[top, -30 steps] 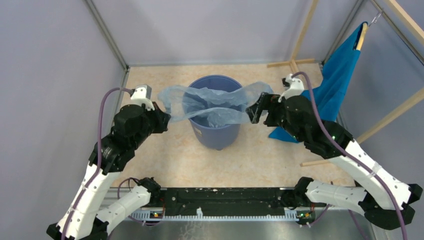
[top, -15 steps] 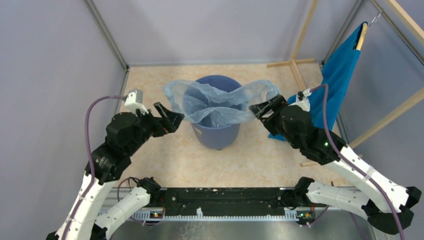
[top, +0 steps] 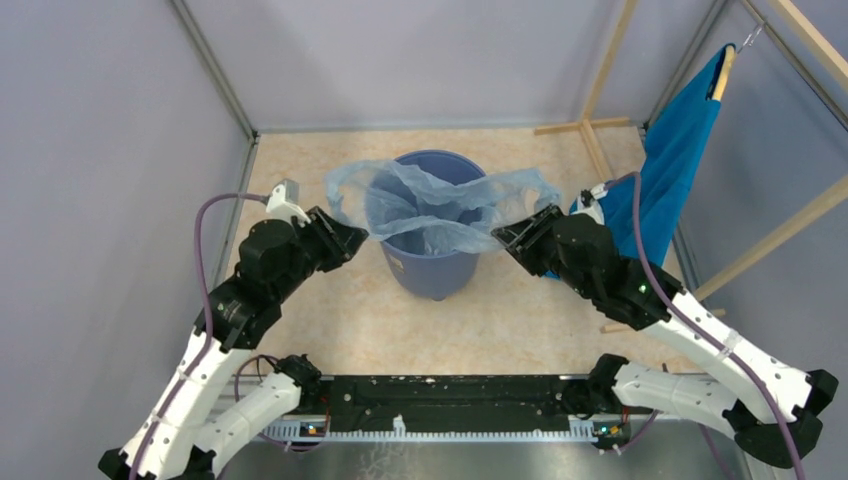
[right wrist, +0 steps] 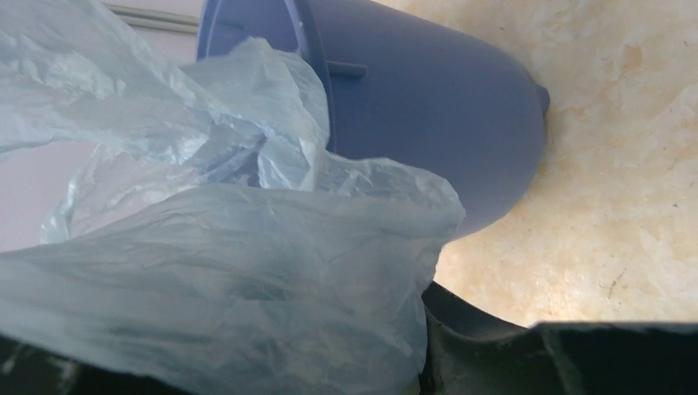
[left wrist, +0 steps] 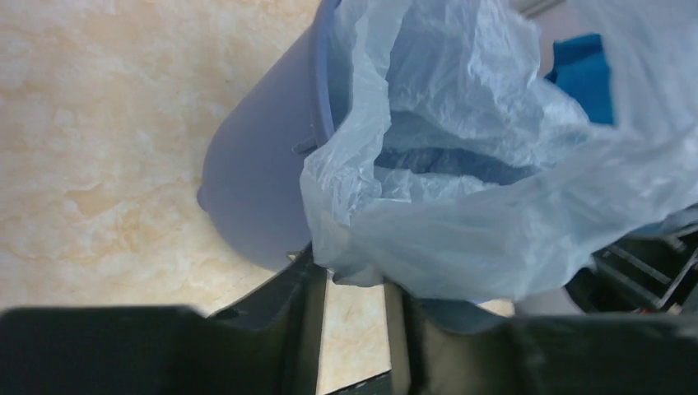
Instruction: Put the trash bags into the trash bin
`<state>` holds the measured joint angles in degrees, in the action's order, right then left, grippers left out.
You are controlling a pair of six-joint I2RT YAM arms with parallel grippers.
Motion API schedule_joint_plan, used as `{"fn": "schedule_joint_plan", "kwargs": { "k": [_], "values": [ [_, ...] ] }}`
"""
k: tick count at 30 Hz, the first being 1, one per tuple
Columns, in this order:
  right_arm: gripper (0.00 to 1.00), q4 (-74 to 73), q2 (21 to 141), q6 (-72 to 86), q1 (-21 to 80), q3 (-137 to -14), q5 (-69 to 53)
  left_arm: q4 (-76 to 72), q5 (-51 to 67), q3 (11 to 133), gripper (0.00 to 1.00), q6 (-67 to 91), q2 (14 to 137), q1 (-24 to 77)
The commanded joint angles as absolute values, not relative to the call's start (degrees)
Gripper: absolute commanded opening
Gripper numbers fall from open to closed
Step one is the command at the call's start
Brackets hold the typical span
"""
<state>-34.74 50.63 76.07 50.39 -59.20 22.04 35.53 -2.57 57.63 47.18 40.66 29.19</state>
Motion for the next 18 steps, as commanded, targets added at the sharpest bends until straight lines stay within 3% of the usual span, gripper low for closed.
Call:
{"fn": "schedule_joint_plan", "kwargs": {
  "k": [1, 11, 18],
  "values": [
    [0.39, -32.9, 46.7, 74.1, 50.3, -55.9, 19.3, 34.2, -7.1, 57.1, 0.3, 45.5, 37.7, 29.0],
    [0.37, -24.9, 38.8, 58.5, 50.3, -45.9, 12.6, 40.5, -8.3, 52.6, 0.01, 44.3, 31.9, 29.0],
    [0.37, -20.5, 42.5, 41.3, 50.3, -45.5, 13.8, 38.3, -10.4, 46.7, 0.0, 44.5, 31.9, 29.0]
  ]
}}
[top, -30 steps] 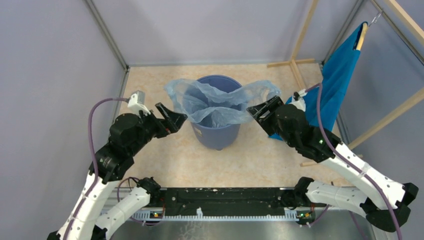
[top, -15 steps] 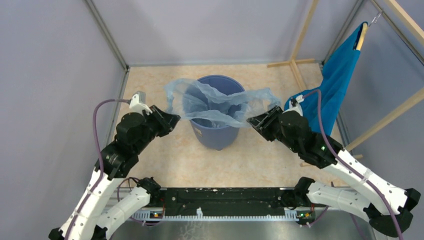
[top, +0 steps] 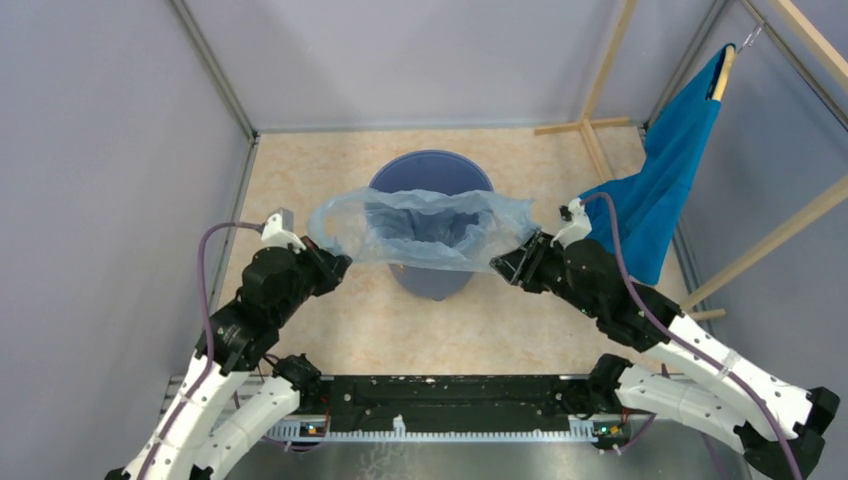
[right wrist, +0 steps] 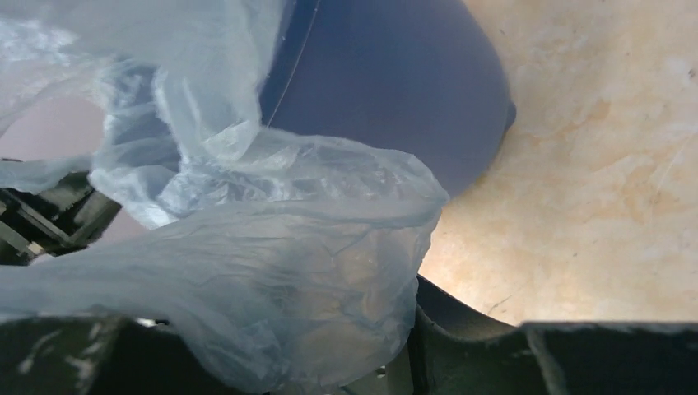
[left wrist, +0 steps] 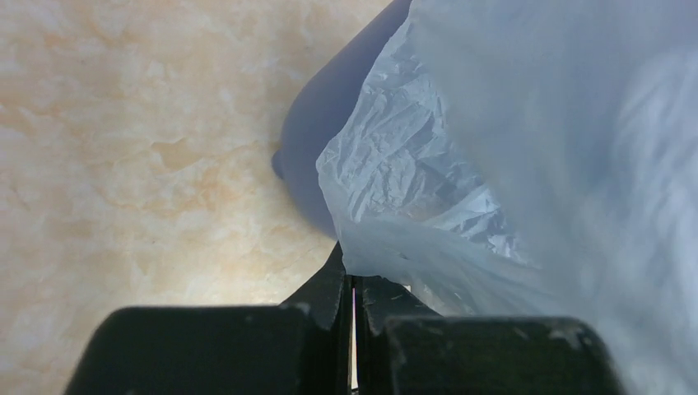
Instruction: Put the trash bags into the trash bin
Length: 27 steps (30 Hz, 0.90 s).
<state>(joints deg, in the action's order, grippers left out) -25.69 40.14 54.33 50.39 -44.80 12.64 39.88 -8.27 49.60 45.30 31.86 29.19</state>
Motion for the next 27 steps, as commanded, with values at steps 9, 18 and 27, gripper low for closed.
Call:
{"fn": "schedule_joint_plan", "kwargs": {
  "k": [9, 18, 27],
  "values": [
    [0.36, -9.0, 48.5, 24.9, 48.5, -40.3, 26.5, 27.0, -14.6, 42.3, 0.02, 41.5, 40.9, 29.0],
    [0.65, -14.5, 43.7, 19.0, 48.0, -41.7, 16.8, 32.8, -13.8, 44.6, 0.26, 42.5, 39.9, 29.0],
    [0.95, -37.0, 33.8, 16.8, 48.0, -53.8, 2.4, 50.4, -7.2, 51.8, 0.89, 44.6, 23.7, 29.0]
  ]
}}
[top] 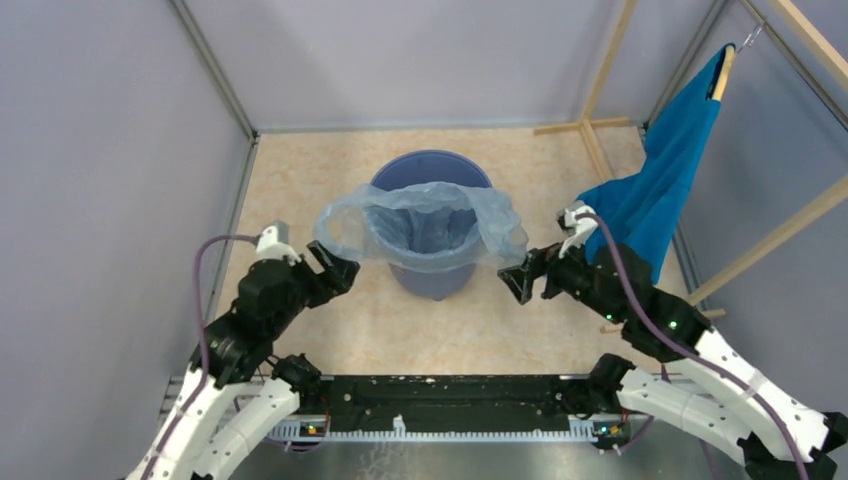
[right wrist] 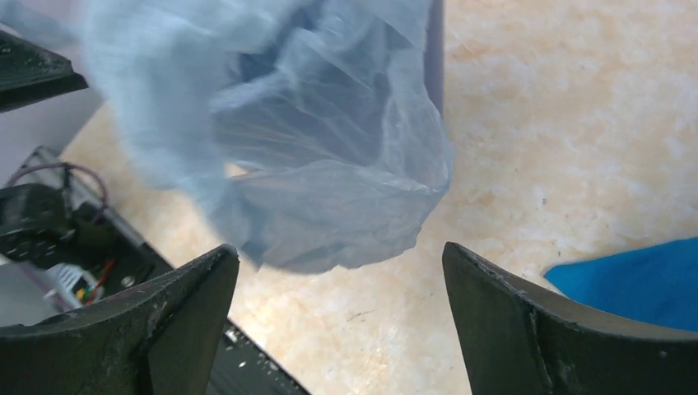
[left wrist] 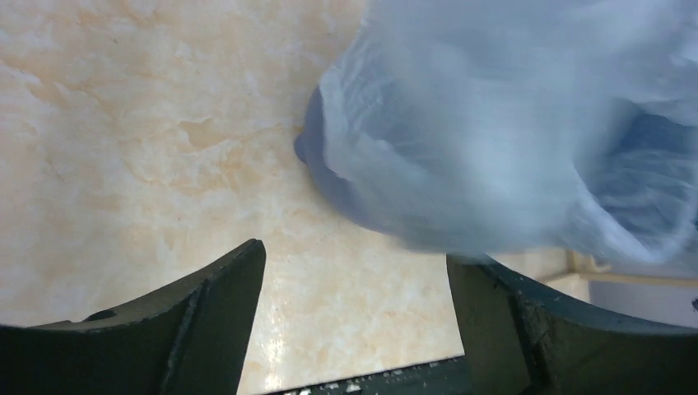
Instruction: Put the trash bags into the trash bin
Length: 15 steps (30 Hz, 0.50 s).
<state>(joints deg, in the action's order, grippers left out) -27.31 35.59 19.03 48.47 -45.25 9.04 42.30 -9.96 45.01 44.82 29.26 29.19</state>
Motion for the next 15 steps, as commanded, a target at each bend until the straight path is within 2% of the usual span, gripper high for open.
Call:
{"fn": "schedule_joint_plan", "kwargs": {
  "k": [1, 5, 11, 13, 15],
  "values": [
    [0.97, -38.9, 33.8, 15.9, 48.0, -56.2, 1.6, 51.5, -6.4, 54.0, 0.96, 43.2, 22.6, 29.0],
    [0.99, -42.7, 37.0, 8.7, 48.0, -67.7, 0.2, 53.1, -7.3, 64.6, 0.99, 32.6, 23.9, 29.1],
    [0.99, -45.7, 53.5, 0.5, 48.6, -81.9, -0.5, 52.6, -13.8, 75.8, 0.99, 14.5, 42.4, 29.0],
    [0.99, -46.6, 58.0, -2.1, 51.1, -85.4, 5.5, 51.8, -16.1, 76.6, 0.99, 10.5, 47.3, 29.1],
    [0.99, -47.7, 62.0, -5.1, 56.0, -88.2, 16.5, 48.8, -17.6, 75.3, 0.99, 7.9, 49.6, 29.1]
  ]
}}
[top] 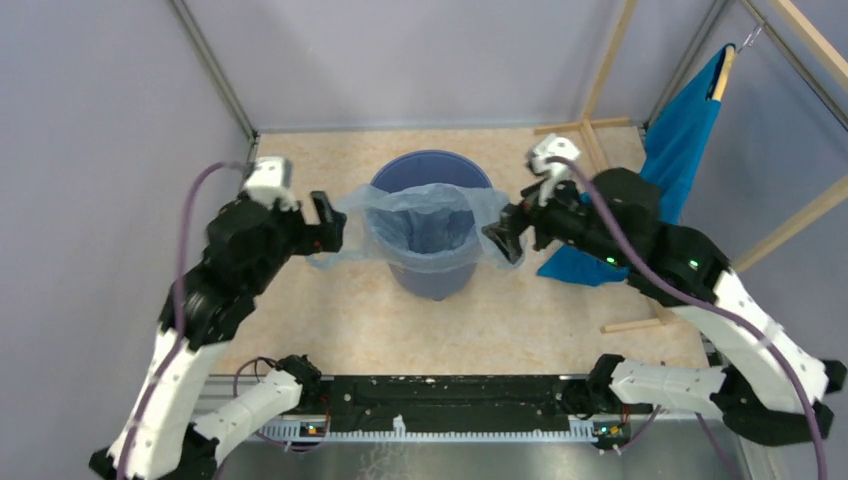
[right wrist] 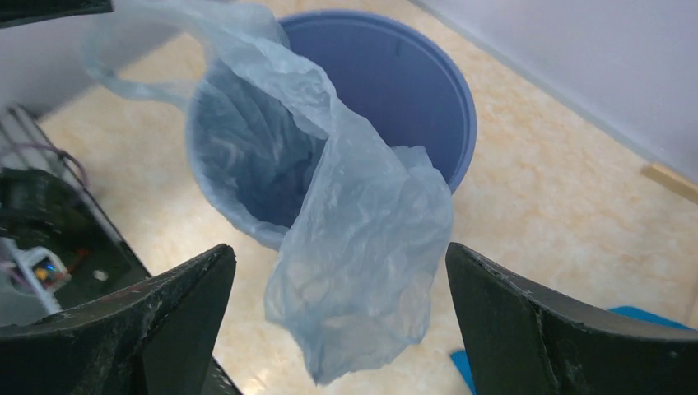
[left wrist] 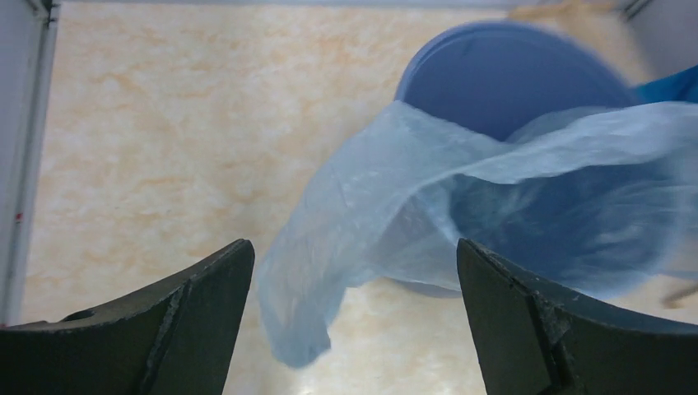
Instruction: Put the trash bags into the trash bin
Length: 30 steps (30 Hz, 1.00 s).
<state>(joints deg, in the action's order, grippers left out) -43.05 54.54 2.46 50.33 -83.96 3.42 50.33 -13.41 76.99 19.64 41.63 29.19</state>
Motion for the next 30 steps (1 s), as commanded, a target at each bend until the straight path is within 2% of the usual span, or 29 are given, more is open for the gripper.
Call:
{"fn": "schedule_joint_plan", "kwargs": {
  "k": [1, 4, 7, 10, 11, 12, 18, 22, 25, 30],
  "values": [
    [0.99, -48.1, 63.9, -6.7, 57.9, -89.4, 20.3, 47.2, -16.4, 74.7, 0.99, 6.8, 50.1, 29.1],
    [0.98, -47.3, 68.3, -8.4, 58.9, -91.7, 30.4, 42.2, -15.5, 72.1, 0.99, 5.4, 50.4, 29.0],
    [0.95, -42.9, 70.0, -9.5, 58.9, -90.9, 37.2, 41.1, -19.8, 71.5, 0.97, 7.1, 52.9, 28.9],
    [0.79, -38.3, 70.7, -9.4, 57.5, -90.0, 38.5, 41.0, -24.9, 71.7, 0.86, 9.7, 55.9, 28.1],
    [0.69, -37.9, 71.2, -8.5, 55.7, -90.5, 36.1, 40.7, -25.0, 72.0, 0.83, 10.0, 57.1, 27.6],
    [0.63, -37.7, 71.6, -7.5, 53.3, -90.9, 32.1, 40.1, -24.7, 72.3, 0.8, 10.3, 57.9, 26.9],
    [0.38, -33.8, 73.9, -5.1, 42.3, -90.7, 15.3, 35.9, -19.6, 76.1, 0.69, 8.7, 62.3, 22.8],
    [0.19, -30.0, 76.6, -2.5, 36.0, -89.4, 7.4, 33.6, -14.7, 78.8, 0.49, 8.5, 68.1, 20.0],
    [0.13, -26.7, 78.9, -0.6, 32.3, -87.6, 3.0, 30.7, -12.8, 80.3, 0.44, 8.8, 72.3, 18.5],
    [0.11, -22.5, 83.2, 2.9, 27.8, -87.4, -2.9, 28.4, -8.6, 84.1, 0.35, 10.2, 81.9, 15.0]
  ]
}}
